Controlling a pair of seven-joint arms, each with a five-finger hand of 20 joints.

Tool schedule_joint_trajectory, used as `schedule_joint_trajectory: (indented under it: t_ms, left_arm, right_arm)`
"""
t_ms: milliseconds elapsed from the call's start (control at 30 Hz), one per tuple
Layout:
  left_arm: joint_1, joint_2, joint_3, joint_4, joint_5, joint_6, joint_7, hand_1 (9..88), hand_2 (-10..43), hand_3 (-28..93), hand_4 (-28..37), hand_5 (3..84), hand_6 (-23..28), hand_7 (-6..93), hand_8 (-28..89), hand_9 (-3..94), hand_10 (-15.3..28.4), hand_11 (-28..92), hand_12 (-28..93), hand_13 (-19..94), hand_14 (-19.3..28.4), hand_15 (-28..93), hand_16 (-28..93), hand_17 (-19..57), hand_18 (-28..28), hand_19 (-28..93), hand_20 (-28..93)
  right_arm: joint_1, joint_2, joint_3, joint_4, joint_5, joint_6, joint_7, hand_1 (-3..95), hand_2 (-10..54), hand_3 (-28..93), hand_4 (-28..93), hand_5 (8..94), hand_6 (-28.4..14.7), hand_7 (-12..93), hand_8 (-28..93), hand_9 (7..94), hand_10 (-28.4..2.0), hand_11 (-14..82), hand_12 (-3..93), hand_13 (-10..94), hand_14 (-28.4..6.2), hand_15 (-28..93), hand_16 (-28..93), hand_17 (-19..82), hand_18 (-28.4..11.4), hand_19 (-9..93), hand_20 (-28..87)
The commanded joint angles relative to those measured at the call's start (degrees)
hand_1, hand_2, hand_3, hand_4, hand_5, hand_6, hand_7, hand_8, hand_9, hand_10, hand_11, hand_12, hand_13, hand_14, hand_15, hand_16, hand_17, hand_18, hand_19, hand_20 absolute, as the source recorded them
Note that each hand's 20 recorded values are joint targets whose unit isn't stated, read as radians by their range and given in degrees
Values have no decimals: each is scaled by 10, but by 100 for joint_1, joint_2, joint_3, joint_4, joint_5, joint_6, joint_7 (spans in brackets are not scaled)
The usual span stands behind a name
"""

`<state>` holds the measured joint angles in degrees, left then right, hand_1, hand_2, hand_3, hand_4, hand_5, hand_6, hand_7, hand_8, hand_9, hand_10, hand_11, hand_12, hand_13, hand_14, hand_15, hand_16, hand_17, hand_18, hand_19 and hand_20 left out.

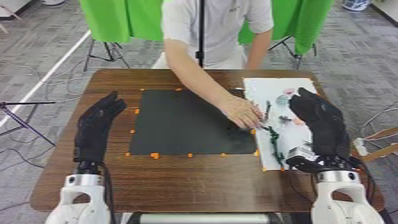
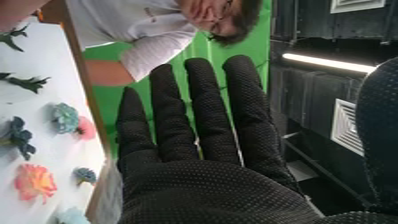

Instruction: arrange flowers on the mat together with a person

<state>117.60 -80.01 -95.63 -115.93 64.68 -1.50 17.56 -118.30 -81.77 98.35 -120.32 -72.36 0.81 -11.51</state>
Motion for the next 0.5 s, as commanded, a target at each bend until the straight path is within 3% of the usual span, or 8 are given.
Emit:
schedule_joint_trajectory:
  t_ms: [33, 500]
  left_arm:
    - [58, -45, -54, -2, -14, 8, -58, 273, -86, 653, -201, 452, 28, 137, -66, 437, 120, 146, 161, 342, 154, 124, 56, 46, 112, 19, 178]
    - [105, -49, -99, -14, -37, 21, -68, 273, -88, 656, -199, 451, 29, 136, -66, 435, 119, 146, 162, 341, 152, 125, 54, 48, 110, 14, 176]
  right_arm:
    - [-127, 13, -16, -69, 0, 95, -33, 171, -77, 760, -201, 497, -14, 165, -104, 507, -147, 72, 149, 383, -151, 120, 235, 132, -161, 159, 278]
    - [-127, -10, -36, -71, -3, 87, -18, 187, -95, 761, -203, 497, -13, 168, -106, 508, -142, 74, 150, 388, -150, 119, 243, 131, -163, 170, 277]
